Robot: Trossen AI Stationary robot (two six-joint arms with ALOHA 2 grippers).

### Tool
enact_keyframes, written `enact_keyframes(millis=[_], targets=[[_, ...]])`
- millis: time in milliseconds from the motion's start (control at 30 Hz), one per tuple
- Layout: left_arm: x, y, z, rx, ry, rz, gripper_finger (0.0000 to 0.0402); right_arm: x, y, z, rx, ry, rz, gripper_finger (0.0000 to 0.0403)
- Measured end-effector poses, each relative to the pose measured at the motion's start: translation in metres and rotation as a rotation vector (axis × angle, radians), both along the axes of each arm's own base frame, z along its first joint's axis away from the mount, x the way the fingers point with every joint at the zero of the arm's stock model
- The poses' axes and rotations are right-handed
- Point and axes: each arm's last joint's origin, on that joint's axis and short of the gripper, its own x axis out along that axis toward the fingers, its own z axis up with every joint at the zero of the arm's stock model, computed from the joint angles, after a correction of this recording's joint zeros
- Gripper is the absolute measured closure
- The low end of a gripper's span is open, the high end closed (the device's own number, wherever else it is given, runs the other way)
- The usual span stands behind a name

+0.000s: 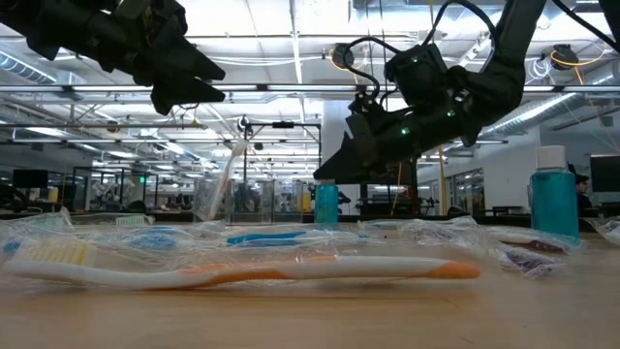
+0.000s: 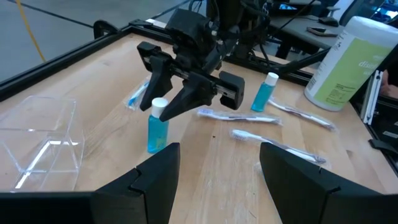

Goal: Pick & Place toothbrushing station
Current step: Put the top mouthwash into the transparent organizer

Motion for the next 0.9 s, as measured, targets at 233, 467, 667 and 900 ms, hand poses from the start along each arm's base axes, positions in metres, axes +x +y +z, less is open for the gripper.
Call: enact_keyframes(millis=[233, 467, 667, 900], targets=[[0.0, 0.0, 0.0, 0.0, 0.0, 0.0, 0.0172, 0.0, 0.0, 0.001, -0.001, -0.007, 0.0, 0.0311], [0.0, 0.0, 0.0, 0.017, 0.002, -0.005, 0.0172, -0.001, 0.001, 0.011, -0.008, -0.042, 0.036, 0.0292], [0.001, 0.0, 0.0, 0.131, 0.012, -0.042, 0.0172, -0.005, 0.011, 0.043, 0.027, -0.155, 0.304, 0.0311], [0.023, -0.005, -0.001, 0.133, -0.13, -0.175, 0.0171, -0.014, 0.03, 0.072, -0.006, -0.236, 0.508, 0.0303]])
